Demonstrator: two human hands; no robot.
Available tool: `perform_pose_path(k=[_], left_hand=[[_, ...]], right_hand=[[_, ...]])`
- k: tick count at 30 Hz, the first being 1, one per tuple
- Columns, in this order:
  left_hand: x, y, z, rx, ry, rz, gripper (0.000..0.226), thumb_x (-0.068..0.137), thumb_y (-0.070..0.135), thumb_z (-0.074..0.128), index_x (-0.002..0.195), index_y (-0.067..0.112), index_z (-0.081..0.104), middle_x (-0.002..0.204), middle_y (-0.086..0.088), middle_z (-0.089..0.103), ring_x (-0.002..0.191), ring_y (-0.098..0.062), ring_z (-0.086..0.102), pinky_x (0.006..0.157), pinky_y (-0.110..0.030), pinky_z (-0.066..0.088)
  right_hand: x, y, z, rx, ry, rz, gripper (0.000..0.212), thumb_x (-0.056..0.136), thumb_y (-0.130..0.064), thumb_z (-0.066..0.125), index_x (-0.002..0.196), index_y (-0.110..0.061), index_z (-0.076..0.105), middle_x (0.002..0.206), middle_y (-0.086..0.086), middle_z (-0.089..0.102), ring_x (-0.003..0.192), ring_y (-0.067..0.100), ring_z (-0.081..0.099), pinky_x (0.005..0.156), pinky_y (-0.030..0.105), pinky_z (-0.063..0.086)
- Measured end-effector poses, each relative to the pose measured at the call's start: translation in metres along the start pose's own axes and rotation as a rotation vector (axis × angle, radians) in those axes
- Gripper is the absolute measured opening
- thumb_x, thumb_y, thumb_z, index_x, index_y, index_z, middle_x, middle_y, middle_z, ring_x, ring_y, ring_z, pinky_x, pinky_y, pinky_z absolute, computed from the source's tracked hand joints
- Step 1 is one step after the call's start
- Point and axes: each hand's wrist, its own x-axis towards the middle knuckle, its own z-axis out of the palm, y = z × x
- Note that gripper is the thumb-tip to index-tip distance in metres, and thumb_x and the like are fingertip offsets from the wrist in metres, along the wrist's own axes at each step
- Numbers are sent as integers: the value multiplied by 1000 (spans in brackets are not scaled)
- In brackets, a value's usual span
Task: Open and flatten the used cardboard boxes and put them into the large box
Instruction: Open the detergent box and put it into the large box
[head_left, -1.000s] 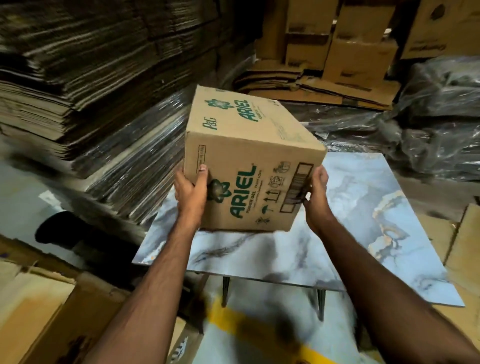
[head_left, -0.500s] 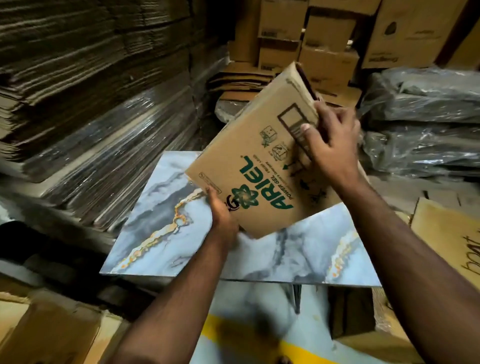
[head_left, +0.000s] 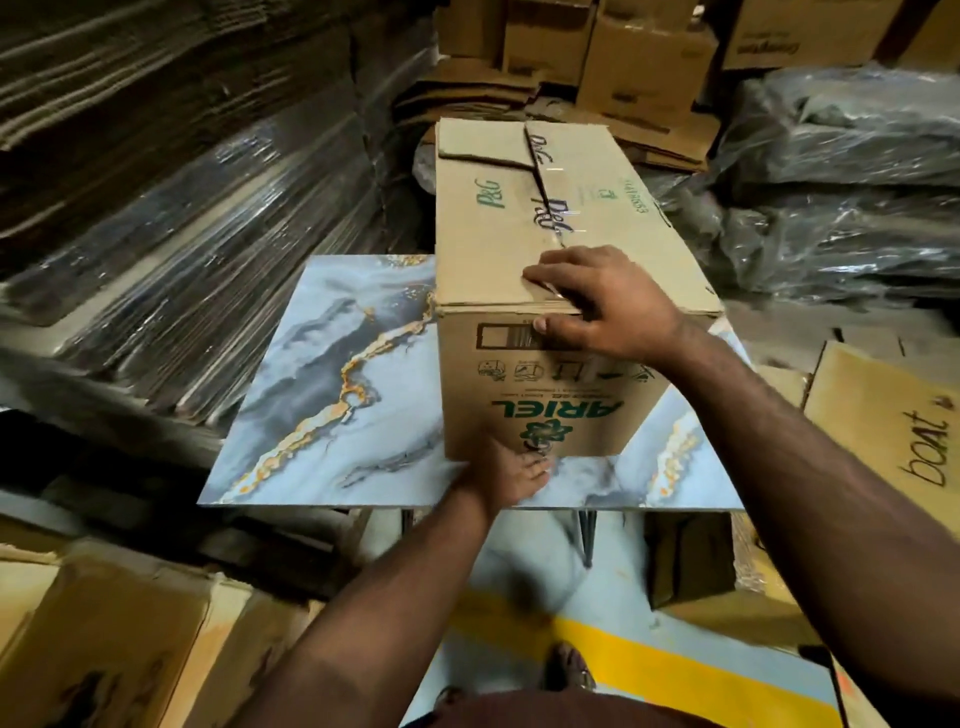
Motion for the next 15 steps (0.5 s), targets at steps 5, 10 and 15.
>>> perform_pose_path(k=[5, 10, 15], left_hand=[[-13, 21, -7, 162, -37, 5, 66, 100, 43, 26, 151, 0, 24, 155, -23, 33, 146, -34, 30, 120, -43, 21], [-47, 42, 22, 862, -30, 112, 32, 102, 39, 41, 115, 14, 57, 112, -11, 63, 100, -22, 59, 86, -33, 42], [-130, 79, 76, 1393, -102, 578, 30, 102, 36, 50, 120, 15, 63, 110, -4, 66, 99, -16, 60, 96, -32, 47]], right_hand=[[0, -13, 13, 6, 39, 9, 58, 90, -56, 46, 136, -23, 59, 142, 5, 56, 129, 24, 52, 106, 44, 41], [-10, -12, 1, 542, 258, 222, 44, 99, -44, 46, 113, -12, 73, 113, 0, 72, 109, 11, 65, 96, 36, 51], [-3, -20, -8, 715, 303, 326, 36, 101, -31, 49, 114, -5, 72, 109, 4, 73, 106, 13, 66, 94, 31, 52]])
